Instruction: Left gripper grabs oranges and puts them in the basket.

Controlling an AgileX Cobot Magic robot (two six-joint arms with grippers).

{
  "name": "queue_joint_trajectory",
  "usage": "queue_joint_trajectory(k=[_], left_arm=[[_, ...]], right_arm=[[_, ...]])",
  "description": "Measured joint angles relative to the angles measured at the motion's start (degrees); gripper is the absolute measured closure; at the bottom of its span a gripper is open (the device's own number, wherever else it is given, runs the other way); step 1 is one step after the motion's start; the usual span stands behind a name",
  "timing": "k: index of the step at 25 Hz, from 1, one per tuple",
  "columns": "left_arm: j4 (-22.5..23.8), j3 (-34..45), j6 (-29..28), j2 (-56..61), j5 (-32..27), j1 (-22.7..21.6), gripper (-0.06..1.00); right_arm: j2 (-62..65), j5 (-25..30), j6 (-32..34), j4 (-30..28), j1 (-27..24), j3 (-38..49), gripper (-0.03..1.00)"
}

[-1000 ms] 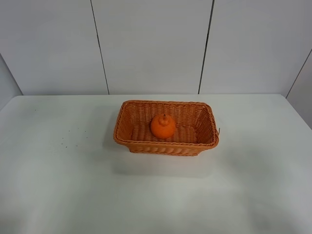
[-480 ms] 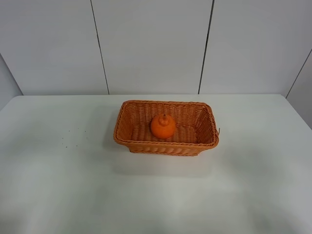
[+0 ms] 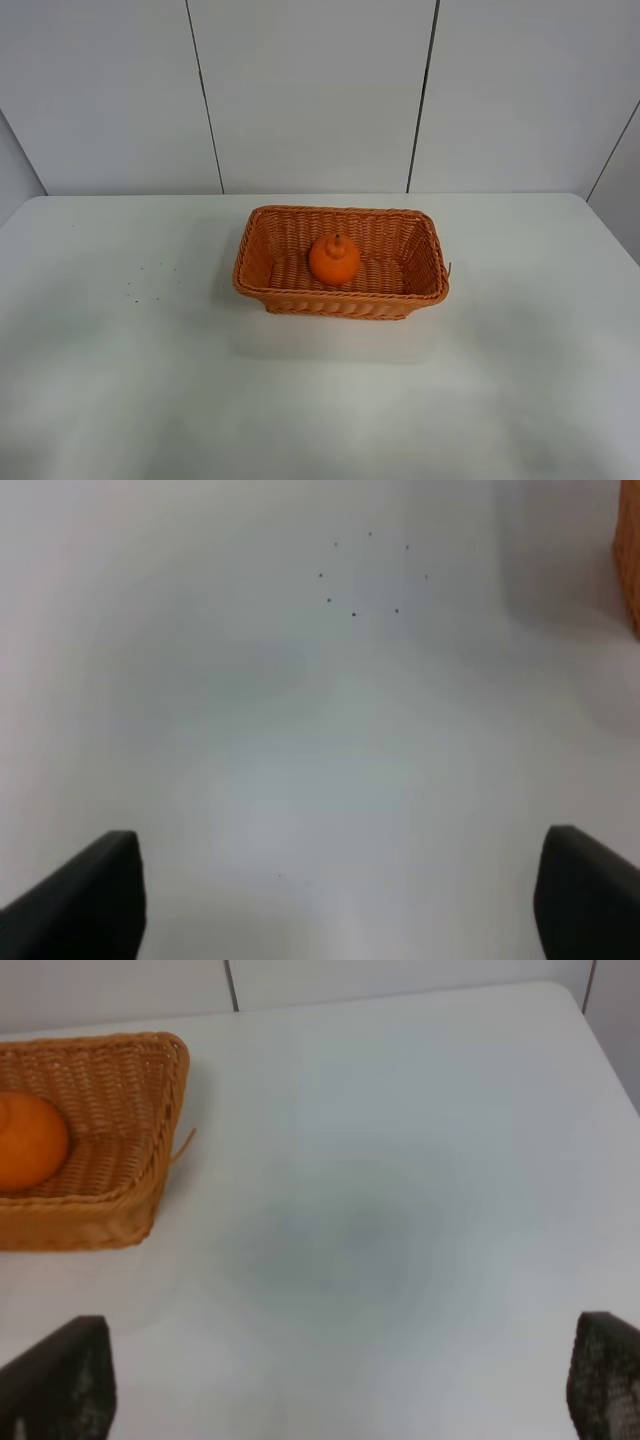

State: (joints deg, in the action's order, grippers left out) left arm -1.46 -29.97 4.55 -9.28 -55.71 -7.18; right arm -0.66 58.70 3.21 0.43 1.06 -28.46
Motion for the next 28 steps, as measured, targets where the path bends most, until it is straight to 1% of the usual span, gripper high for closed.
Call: queue_joint_trajectory(k=[3, 8, 14, 28], left_arm=[[0.90, 0.00, 0.00, 2.35, -0.99, 0.00, 0.07], [1.46, 1.53, -0.07, 5.49, -4.48, 0.00, 0.07], [1.77, 1.67, -0.24, 9.41, -4.54, 0.00, 0.07], [2.48, 1.67, -1.35, 9.49, -4.54, 0.00, 0.07]], right_arm=[[0.00, 0.00, 0.00, 0.00, 0.00, 0.00, 0.27], [0.00, 0.00, 0.00, 0.00, 0.00, 0.00, 0.27], [0.00, 0.00, 0.00, 0.00, 0.00, 0.00, 0.27], [0.00, 0.00, 0.00, 0.00, 0.00, 0.00, 0.27]])
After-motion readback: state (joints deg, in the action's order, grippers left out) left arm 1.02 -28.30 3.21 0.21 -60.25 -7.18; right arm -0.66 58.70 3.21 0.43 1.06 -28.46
